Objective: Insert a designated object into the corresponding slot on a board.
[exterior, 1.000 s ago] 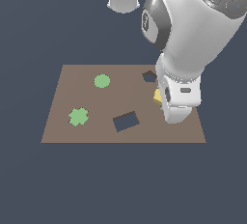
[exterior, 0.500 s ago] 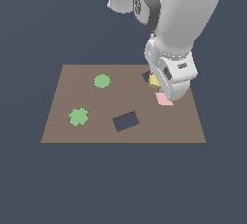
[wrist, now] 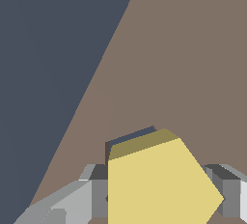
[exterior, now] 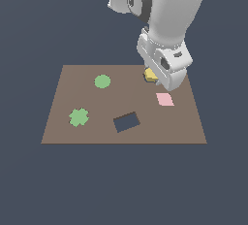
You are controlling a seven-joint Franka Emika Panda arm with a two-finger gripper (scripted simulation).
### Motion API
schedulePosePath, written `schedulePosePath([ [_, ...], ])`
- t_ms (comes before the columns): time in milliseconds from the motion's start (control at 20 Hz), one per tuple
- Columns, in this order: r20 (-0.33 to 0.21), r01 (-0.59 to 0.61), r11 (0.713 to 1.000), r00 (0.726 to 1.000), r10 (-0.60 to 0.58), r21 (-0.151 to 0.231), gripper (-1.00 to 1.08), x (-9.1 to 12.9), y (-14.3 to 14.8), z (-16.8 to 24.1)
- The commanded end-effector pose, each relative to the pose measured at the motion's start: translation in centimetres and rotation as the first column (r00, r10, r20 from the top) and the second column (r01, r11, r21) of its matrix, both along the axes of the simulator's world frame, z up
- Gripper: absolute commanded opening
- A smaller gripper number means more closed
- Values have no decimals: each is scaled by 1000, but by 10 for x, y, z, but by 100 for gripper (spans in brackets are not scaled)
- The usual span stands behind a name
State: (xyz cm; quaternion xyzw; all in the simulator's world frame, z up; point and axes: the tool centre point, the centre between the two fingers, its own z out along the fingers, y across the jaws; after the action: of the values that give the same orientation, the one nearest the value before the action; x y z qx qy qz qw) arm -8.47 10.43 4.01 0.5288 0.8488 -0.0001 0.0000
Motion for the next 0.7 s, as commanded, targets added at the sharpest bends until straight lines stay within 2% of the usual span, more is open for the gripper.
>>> schedulePosePath([
  [0,1,-18,1000,1000,18,0,-100,-3,-2,0],
  [550,0,-22,1000,1000,22,0,-100,-4,-3,-10],
  [600,0,-22,1000,1000,22,0,100,-4,-3,-10],
  [650,0,-22,1000,1000,22,0,100,-4,-3,-10],
])
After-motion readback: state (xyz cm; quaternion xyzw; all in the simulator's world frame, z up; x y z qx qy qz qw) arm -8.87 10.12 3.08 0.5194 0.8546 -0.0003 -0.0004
